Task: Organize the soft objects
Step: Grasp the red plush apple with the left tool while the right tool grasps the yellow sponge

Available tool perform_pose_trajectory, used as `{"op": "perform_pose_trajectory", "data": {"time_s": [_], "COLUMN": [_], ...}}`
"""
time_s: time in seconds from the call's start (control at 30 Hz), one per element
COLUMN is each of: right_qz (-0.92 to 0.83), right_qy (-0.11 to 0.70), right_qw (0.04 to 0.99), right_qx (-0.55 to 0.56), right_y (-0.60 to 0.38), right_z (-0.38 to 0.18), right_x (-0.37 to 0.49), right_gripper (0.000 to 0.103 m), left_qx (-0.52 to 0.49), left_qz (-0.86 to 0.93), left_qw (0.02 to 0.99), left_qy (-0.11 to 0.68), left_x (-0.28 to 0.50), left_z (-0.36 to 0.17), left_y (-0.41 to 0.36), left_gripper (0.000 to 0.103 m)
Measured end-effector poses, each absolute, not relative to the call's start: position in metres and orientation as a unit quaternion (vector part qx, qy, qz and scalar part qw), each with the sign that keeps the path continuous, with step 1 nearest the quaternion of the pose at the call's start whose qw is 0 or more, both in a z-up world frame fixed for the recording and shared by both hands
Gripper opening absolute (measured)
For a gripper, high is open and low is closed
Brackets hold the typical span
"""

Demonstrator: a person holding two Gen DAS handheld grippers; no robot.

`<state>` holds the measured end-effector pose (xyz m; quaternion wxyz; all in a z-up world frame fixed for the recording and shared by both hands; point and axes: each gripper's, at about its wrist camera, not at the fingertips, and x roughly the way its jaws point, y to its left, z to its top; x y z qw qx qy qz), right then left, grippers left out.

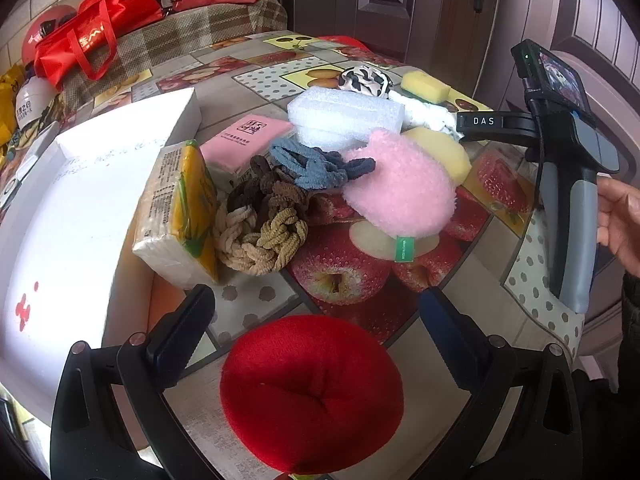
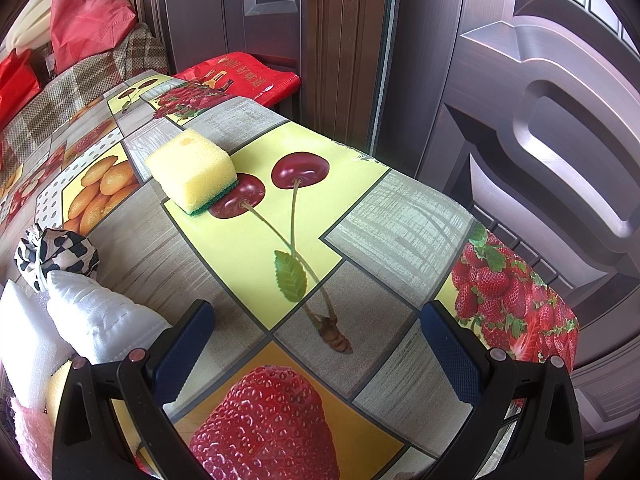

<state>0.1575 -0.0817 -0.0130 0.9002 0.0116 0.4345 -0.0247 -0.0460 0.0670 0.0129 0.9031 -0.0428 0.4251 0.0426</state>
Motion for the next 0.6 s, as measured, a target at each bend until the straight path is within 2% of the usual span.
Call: {"op": "perform_pose_trajectory", "data": {"time_s": [0.2, 0.3, 0.5, 0.6], "right_qz": [-0.025, -0.024, 0.073, 0.118], "right_qy": [0.435, 0.435, 0.432, 0.395], "right_qw": [0.9, 0.9, 0.899, 0.909], "right_qx": [0.011, 0.013, -0.01, 0.059], "right_y": [-0.082, -0.083, -0.084, -0.109], "right_z": [-0.013, -0.013, -0.009, 0.004], "right_x": [0.158, 0.158, 0.163, 0.148], "right_gripper": [0.103, 0.103, 0.103, 0.103], "left_qx": [-0.038, -0.082, -0.109, -0.073], "left_qz": [0.018, -0.048, -0.038, -0.002], "left_qw": [0.901, 0.894, 0.919, 0.927], "left_qy": [0.431, 0.439, 0.377, 0.369], "left_x": [-0.043, -0.041, -0.07, -0.078], "left_z": [0.012, 0.008, 0.027, 0.032], "left_y": [0.066, 0.073, 0.085, 0.081], "left_gripper": [0.103, 0.103, 0.103, 0.103]}}
